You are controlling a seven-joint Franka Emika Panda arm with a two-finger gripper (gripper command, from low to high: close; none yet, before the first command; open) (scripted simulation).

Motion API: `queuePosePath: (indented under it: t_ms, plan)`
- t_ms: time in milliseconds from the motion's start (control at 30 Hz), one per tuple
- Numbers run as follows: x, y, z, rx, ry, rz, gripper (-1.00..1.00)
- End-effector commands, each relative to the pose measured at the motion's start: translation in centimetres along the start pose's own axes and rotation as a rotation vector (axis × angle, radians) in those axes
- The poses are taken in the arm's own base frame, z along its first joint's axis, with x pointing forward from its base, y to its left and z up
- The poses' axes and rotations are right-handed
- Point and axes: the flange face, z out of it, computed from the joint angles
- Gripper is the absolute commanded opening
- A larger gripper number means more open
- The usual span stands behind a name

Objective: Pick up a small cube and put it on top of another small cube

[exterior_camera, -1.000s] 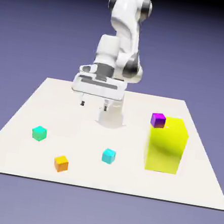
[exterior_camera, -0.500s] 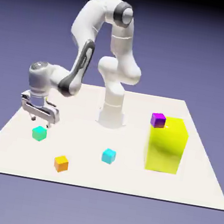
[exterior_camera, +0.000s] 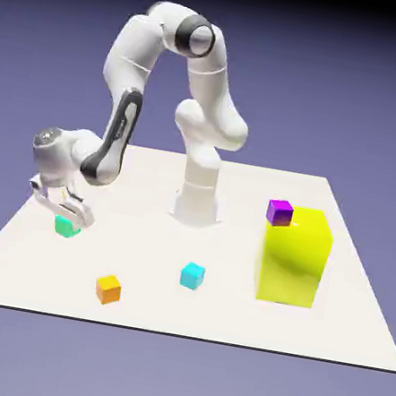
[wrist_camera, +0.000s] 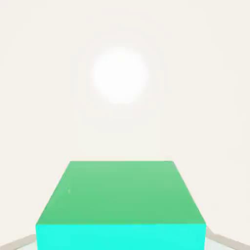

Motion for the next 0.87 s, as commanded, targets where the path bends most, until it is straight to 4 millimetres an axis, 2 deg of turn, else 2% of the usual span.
queuePosePath:
  t_ms: [0, 67, 133, 200, 267, 333, 400, 467, 533, 567, 700, 733, 767, 800, 833]
  plan:
    - [-1.9, -2.9, -1.7, 0.006, 0.0, -0.024, -1.0]
    - [-6.6, -8.1, -4.9, 0.015, -0.002, -0.074, -1.0]
    - [-12.2, -12.5, -7.9, 0.016, -0.004, -0.127, -1.0]
    - [-18.6, -15.9, -10.6, 0.011, -0.004, -0.182, -1.0]
    - [-25.6, -18.2, -13.0, -0.002, 0.0, -0.24, -1.0]
    - [-33.0, -19.3, -15.1, -0.021, 0.01, -0.298, -1.0]
    - [-40.5, -19.1, -16.7, -0.045, 0.026, -0.356, -1.0]
    - [-48.0, -17.8, -17.9, -0.072, 0.051, -0.414, -1.0]
    - [-55.0, -15.3, -18.6, -0.102, 0.083, -0.47, -1.0]
    - [-55.0, -15.3, -18.6, -0.102, 0.083, -0.47, -1.0]
    - [-54.2, -15.2, -12.1, -0.102, 0.083, -0.47, -1.0]
    - [-54.2, -15.2, -11.7, -0.102, 0.083, -0.47, -1.0]
    - [-54.2, -15.2, -11.7, -0.102, 0.083, -0.47, 1.0]
    - [-54.2, -15.2, -11.7, -0.102, 0.083, -0.47, 1.0]
    - [-54.4, -15.3, -13.3, -0.102, 0.083, -0.47, 1.0]
